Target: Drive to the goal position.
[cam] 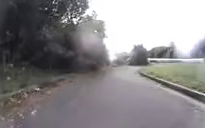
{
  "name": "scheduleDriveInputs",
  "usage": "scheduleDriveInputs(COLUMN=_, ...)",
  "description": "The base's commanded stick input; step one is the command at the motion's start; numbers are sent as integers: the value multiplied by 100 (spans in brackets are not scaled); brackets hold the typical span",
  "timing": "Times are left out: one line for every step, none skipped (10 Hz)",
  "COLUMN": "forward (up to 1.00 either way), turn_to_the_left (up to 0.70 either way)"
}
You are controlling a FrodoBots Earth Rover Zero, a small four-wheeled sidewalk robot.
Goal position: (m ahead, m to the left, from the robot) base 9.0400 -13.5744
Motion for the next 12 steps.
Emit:
scheduleDriveInputs(forward=100, turn_to_the_left=0)
scheduleDriveInputs(forward=100, turn_to_the_left=0)
scheduleDriveInputs(forward=100, turn_to_the_left=0)
scheduleDriveInputs(forward=100, turn_to_the_left=0)
scheduleDriveInputs(forward=100, turn_to_the_left=0)
scheduleDriveInputs(forward=100, turn_to_the_left=0)
scheduleDriveInputs(forward=100, turn_to_the_left=0)
scheduleDriveInputs(forward=100, turn_to_the_left=-16)
scheduleDriveInputs(forward=100, turn_to_the_left=-36)
scheduleDriveInputs(forward=100, turn_to_the_left=-37)
scheduleDriveInputs(forward=97, turn_to_the_left=-37)
scheduleDriveInputs(forward=96, turn_to_the_left=-38)
